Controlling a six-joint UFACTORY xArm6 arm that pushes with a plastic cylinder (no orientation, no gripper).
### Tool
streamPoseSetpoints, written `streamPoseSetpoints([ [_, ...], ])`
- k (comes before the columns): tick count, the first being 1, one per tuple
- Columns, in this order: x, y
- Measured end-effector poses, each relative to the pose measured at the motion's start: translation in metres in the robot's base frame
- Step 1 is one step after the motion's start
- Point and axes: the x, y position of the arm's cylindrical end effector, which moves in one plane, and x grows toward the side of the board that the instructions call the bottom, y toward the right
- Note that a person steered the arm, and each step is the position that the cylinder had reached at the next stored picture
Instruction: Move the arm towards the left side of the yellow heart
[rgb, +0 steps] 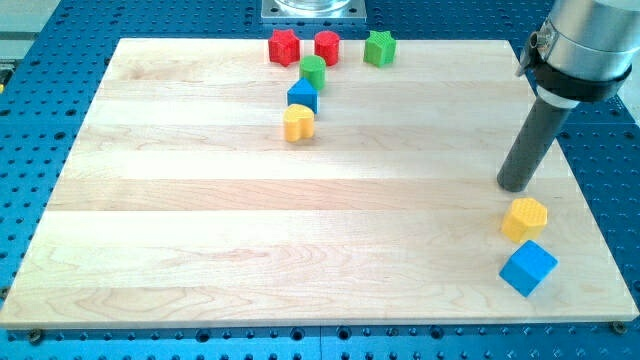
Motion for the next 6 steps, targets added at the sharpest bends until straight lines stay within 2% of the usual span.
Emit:
streamPoseSetpoints([
  [1,0.001,-0.098],
  [2,0.012,-0.167],
  [3,0.012,-0.167],
  [4,0.001,-0.195],
  [5,-0.007,-0.258],
  [6,-0.039,-0.318],
])
